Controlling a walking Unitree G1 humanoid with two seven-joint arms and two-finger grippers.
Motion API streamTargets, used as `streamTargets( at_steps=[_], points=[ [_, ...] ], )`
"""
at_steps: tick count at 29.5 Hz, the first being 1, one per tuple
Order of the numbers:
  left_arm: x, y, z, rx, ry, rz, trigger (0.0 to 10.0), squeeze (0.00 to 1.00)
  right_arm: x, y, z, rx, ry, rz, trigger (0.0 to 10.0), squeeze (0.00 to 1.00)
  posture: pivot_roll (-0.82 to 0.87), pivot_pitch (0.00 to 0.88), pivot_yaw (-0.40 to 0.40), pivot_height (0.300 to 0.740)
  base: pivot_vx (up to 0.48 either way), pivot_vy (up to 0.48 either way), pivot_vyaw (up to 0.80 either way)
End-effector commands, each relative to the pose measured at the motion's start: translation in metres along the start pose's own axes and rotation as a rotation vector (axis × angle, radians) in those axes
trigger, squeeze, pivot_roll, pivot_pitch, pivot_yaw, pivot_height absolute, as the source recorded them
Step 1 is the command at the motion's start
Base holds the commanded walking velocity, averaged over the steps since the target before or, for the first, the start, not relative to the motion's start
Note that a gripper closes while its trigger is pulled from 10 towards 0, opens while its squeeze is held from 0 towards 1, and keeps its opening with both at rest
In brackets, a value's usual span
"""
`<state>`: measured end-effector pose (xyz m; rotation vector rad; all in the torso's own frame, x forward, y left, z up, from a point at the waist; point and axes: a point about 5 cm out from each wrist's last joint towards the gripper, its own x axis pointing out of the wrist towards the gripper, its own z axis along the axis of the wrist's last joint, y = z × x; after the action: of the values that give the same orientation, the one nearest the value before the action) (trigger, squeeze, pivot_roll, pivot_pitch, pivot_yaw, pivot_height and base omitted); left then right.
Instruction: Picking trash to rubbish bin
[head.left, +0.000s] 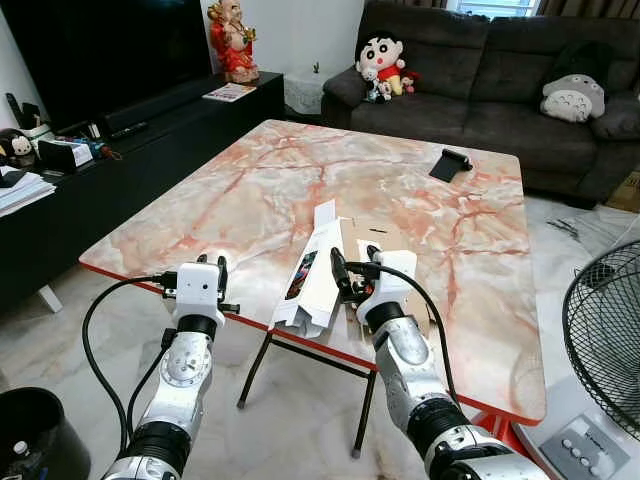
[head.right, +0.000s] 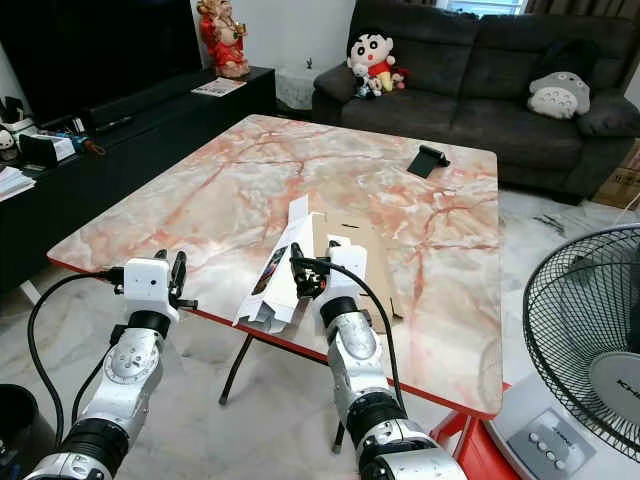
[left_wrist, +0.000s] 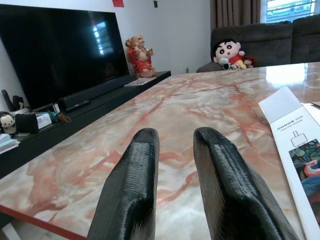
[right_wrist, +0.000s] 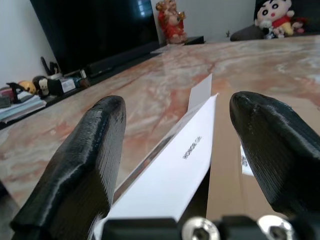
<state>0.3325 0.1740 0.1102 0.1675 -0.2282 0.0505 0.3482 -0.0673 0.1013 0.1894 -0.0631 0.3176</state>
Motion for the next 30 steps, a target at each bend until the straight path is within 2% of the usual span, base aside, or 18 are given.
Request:
streamTargets(
  at_steps=[1,5,8,13,14,16,17,22,23,26,30],
  points=[
    [0.002,0.0,0.004,0.006,-0.023,0.0,10.0,0.0,0.0,0.007,-0.008,-0.038,0.07,0.026,10.0,0.0,0.05,0.0,-0.023,0.74,0.0,0.0,0.0],
    [0.001,-0.001,0.003,0.006,-0.015,-0.009,10.0,0.0,-0.006,0.002,-0.024,-0.105,0.196,0.02,10.0,0.0,0.04,0.0,-0.024,0.74,0.0,0.0,0.0],
    [0.001,-0.003,0.002,0.002,-0.009,-0.017,10.0,0.0,-0.01,0.002,-0.026,-0.038,0.187,0.024,10.0,0.0,0.04,0.0,-0.024,0.74,0.0,0.0,0.0],
    [0.001,-0.004,0.001,-0.003,-0.006,-0.025,10.0,0.0,-0.013,0.0,-0.03,-0.027,0.206,0.011,10.0,0.0,0.04,0.0,-0.023,0.74,0.0,0.0,0.0],
    [0.001,-0.005,0.001,-0.005,-0.005,-0.029,10.0,0.0,-0.015,0.0,-0.031,-0.014,0.205,0.015,10.0,0.61,0.04,0.0,-0.023,0.74,0.0,0.0,0.0],
    [0.001,-0.005,0.001,-0.005,-0.005,-0.03,10.0,0.0,-0.015,0.0,-0.031,-0.012,0.206,0.016,10.0,0.61,0.04,0.0,-0.021,0.74,0.0,0.0,0.0],
    [0.0,-0.006,0.001,-0.007,-0.004,-0.035,10.0,0.0,-0.017,-0.001,-0.032,-0.005,0.206,0.019,10.0,1.0,0.03,0.0,-0.021,0.74,0.0,0.0,0.0],
    [0.0,-0.008,0.0,-0.015,0.002,-0.052,10.0,0.0,-0.021,-0.003,-0.033,0.06,0.214,0.012,10.0,1.0,0.03,0.0,-0.018,0.74,0.0,0.0,0.0],
    [0.0,-0.009,0.0,-0.017,0.003,-0.057,10.0,0.0,-0.023,-0.003,-0.034,0.073,0.231,0.011,10.0,0.0,0.03,0.0,-0.018,0.74,0.0,0.0,0.0],
    [0.0,-0.01,0.0,-0.02,0.005,-0.067,10.0,0.0,-0.027,-0.004,-0.036,0.118,0.272,0.002,10.0,0.0,0.03,0.0,-0.017,0.74,0.0,0.0,0.0],
    [0.0,-0.011,-0.001,-0.024,0.01,-0.077,10.0,0.0,-0.033,-0.005,-0.029,0.201,0.278,0.003,10.0,0.0,0.02,0.0,-0.014,0.74,0.0,0.0,0.0]
  ],
)
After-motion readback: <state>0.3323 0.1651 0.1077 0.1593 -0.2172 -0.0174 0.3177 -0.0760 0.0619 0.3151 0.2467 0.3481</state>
